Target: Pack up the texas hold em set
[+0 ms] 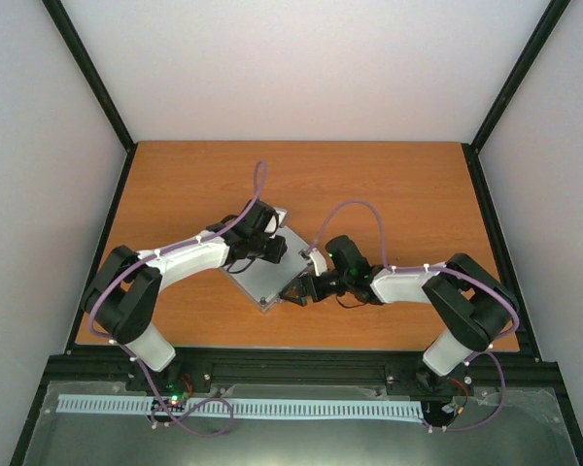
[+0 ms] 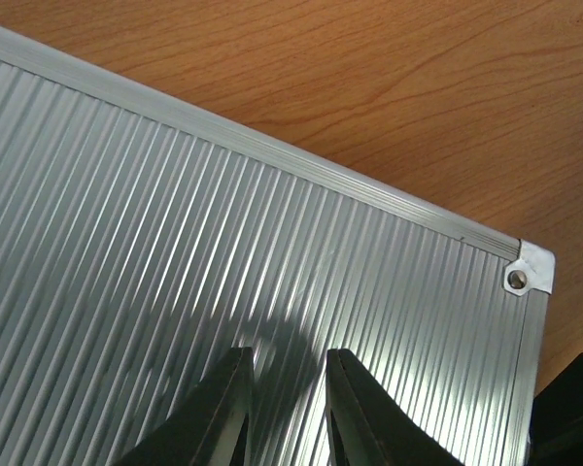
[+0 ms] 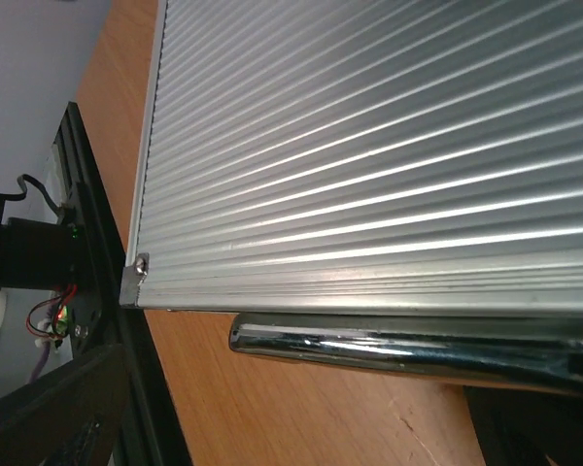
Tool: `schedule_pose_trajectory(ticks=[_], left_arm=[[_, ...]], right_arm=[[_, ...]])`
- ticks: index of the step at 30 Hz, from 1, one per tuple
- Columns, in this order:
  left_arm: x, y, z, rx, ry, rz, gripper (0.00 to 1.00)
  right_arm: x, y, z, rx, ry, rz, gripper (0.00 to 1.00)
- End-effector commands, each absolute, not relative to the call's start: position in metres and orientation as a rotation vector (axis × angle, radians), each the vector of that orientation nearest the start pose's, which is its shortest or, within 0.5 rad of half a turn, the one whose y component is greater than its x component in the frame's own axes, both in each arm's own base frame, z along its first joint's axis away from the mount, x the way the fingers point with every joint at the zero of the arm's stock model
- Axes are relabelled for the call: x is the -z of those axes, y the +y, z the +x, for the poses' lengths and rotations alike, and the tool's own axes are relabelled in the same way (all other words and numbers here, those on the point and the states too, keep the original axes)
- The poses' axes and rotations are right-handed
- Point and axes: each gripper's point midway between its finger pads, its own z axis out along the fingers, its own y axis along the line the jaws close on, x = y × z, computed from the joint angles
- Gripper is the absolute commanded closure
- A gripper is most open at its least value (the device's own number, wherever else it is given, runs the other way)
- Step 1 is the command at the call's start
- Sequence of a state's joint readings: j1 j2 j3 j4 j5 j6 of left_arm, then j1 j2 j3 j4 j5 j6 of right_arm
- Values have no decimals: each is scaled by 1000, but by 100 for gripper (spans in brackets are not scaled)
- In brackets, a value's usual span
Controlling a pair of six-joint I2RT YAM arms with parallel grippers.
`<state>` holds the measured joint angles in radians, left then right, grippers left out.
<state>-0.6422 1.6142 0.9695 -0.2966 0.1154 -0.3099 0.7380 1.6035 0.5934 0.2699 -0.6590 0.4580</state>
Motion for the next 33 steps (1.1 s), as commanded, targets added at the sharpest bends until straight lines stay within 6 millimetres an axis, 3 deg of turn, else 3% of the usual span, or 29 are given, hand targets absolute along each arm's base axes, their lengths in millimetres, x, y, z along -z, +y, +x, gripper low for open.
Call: schedule_pose_trajectory(ticks=[1, 18, 27, 33], left_arm=[[-41, -237, 285, 416, 2710, 494, 77], [-39, -238, 285, 420, 2715, 499, 77], [-38, -239, 286, 419, 2716, 504, 77], [-35, -237, 284, 414, 2724, 503, 77]], right_arm=[[-94, 341, 193, -1431, 2306, -782, 4], [-111, 345, 194, -1448, 2278, -772, 4], [-93, 356, 187, -1483, 2317, -786, 4], [-98, 361, 186, -1480, 2300, -804, 4]])
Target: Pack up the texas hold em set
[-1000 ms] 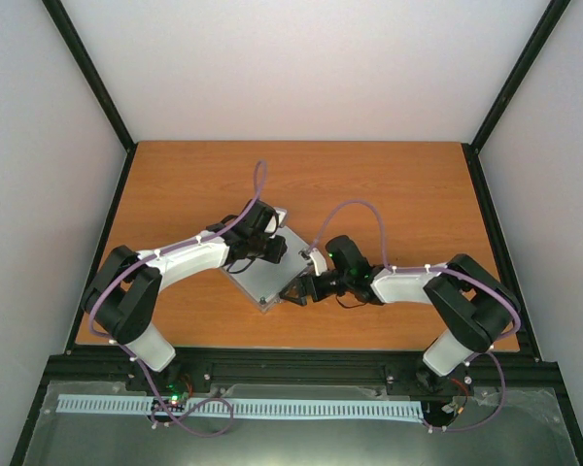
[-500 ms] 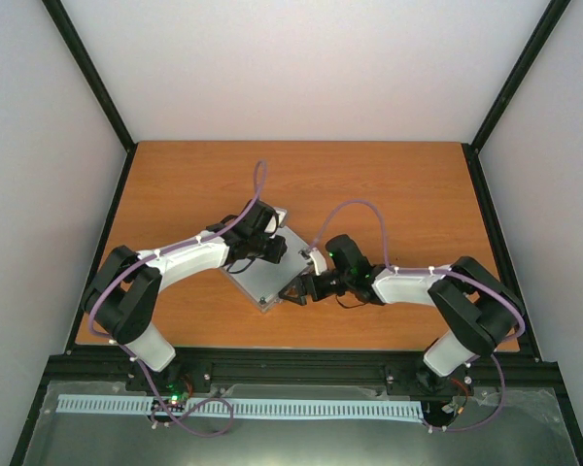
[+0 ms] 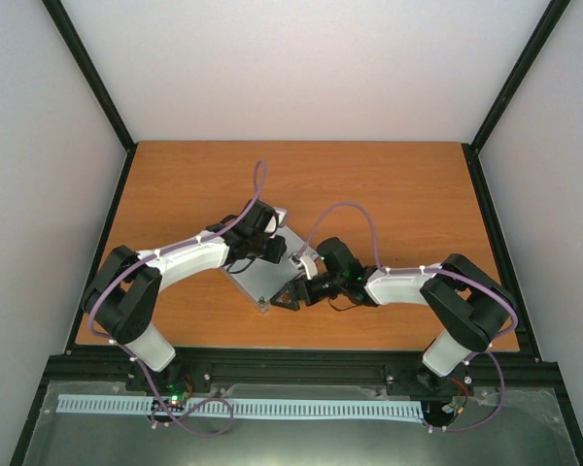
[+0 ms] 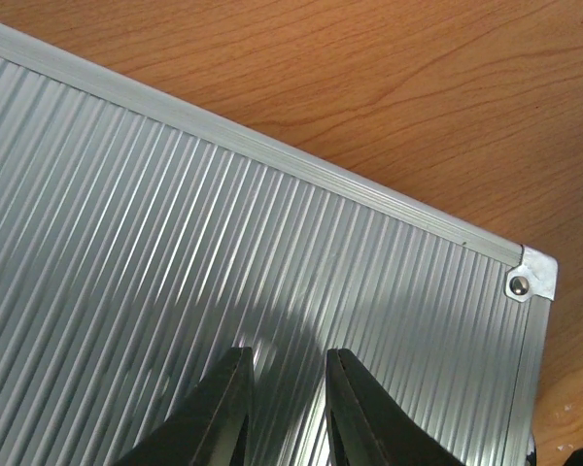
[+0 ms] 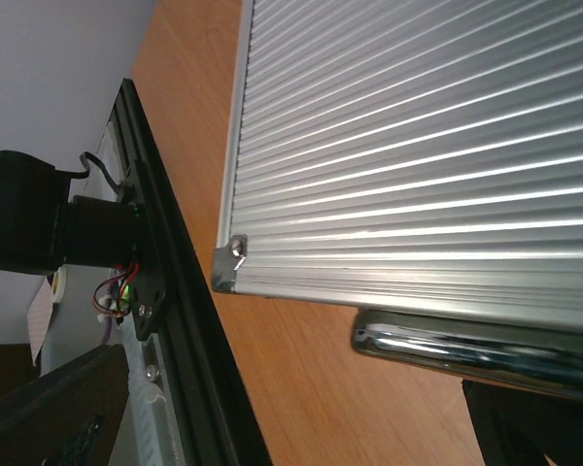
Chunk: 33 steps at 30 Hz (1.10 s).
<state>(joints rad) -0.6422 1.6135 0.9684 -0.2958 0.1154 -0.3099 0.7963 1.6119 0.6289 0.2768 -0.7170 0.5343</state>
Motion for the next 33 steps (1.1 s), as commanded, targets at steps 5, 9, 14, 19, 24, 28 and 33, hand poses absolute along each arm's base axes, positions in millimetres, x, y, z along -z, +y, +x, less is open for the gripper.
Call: schedule_pose_trajectory(ticks=[5, 9, 14, 19, 24, 28, 33], left_arm=[[-34, -237, 284, 417, 2727, 505, 77], [-34, -238, 284, 420, 2725, 501, 77], [-32, -236, 282, 413, 2731, 504, 77], [-29, -234, 280, 409, 2737, 502, 77], [-29, -234, 280, 410, 2737, 502, 77], [-29, -235, 280, 413, 2739, 505, 77], [-30, -234, 280, 408, 2736, 503, 77]], right_arm=[[-105, 362, 188, -1463, 2288, -824, 4], [-101, 361, 190, -1425, 2299, -833, 4], [-98, 361, 189, -1430, 2308, -839, 4], [-102, 346, 191, -1322, 2319, -806, 4], [-91, 325, 198, -1132, 2380, -761, 3], [-80, 325, 199, -1122, 2414, -753, 1], [-61, 327, 199, -1120, 2469, -745, 0]])
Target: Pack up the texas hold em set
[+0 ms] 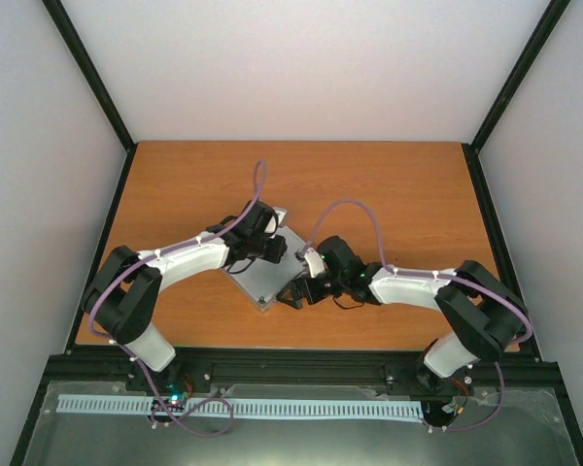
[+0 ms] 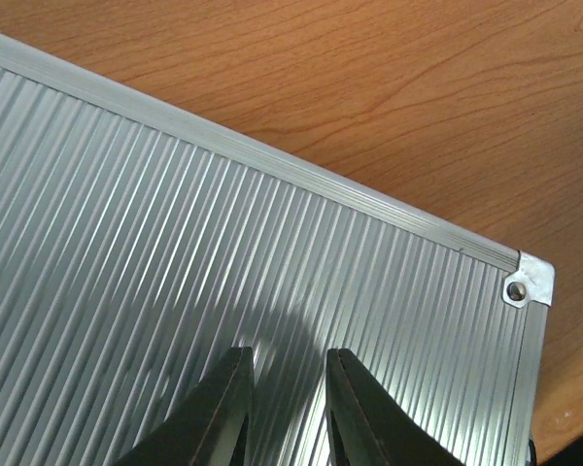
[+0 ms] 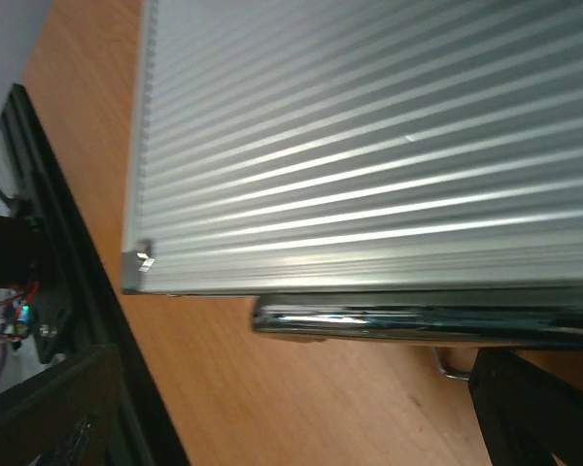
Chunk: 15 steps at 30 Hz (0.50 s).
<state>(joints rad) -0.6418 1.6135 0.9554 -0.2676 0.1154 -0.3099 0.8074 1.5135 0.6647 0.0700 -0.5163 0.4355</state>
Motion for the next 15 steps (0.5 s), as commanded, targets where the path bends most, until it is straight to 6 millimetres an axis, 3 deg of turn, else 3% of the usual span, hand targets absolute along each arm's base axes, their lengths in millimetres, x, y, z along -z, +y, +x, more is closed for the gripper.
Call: schedule_pose_trajectory(ticks=[1, 9, 15], left_arm=[[-31, -234, 280, 407, 2734, 504, 77], [-29, -232, 278, 397, 2743, 507, 77], [-30, -232, 278, 394, 2743, 511, 77]], right_arm=[[-57, 326, 199, -1115, 2475, -744, 0], [-45, 322, 206, -1036, 2491, -738, 0], [-34, 329, 196, -1135, 2515, -747, 1]])
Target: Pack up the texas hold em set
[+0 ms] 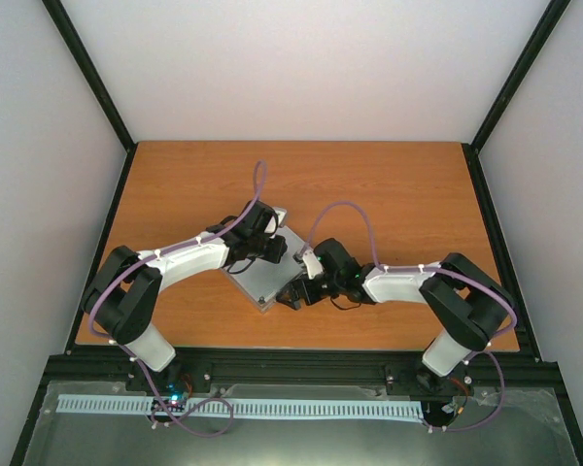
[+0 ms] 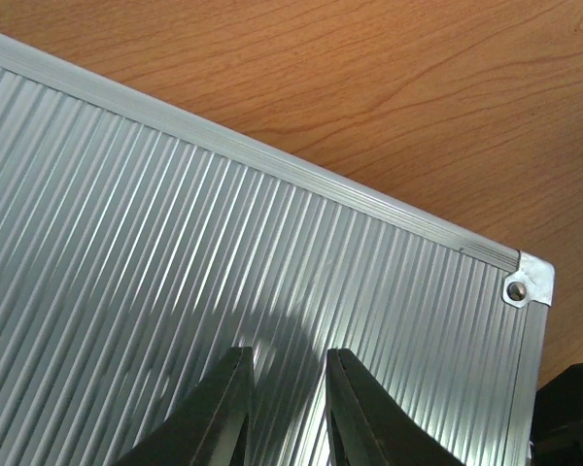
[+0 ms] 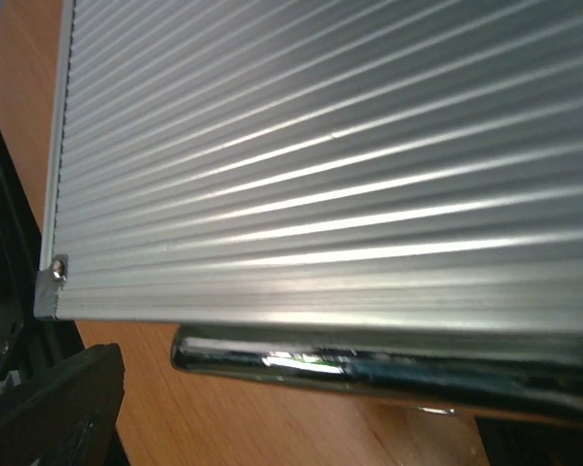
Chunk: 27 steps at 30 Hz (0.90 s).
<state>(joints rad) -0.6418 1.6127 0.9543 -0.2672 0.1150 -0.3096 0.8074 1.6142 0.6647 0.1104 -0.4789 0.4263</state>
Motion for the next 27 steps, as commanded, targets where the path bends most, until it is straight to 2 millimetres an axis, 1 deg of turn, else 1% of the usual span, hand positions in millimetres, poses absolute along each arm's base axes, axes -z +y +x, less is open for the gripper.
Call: schedule_pose_trajectory(ticks=[1, 3, 7, 9, 13, 15, 19, 27], left_arm=[[-30, -231, 278, 392, 2744, 510, 77], [-30, -231, 279, 390, 2740, 511, 77], [-29, -230, 278, 386, 2745, 511, 77], [-29, -231, 279, 391, 2743, 510, 77], [-27, -232, 279, 392, 2748, 511, 77], [-27, -232, 279, 394, 2748, 512, 77], [-26, -234, 280, 399, 2747, 509, 77], [-27, -233, 281, 394, 2744, 511, 77]], right_arm=[[-32, 330, 195, -1148, 2521, -745, 2], [-32, 331, 190, -1189, 2522, -740, 2], [-45, 333, 181, -1276, 2503, -742, 2], [-55, 332, 178, -1299, 2481, -742, 2], [-65, 327, 172, -1307, 2482, -739, 2], [-67, 325, 169, -1318, 2480, -736, 2], [-67, 326, 167, -1340, 2476, -740, 2], [-72, 338, 169, -1421, 2447, -730, 2]])
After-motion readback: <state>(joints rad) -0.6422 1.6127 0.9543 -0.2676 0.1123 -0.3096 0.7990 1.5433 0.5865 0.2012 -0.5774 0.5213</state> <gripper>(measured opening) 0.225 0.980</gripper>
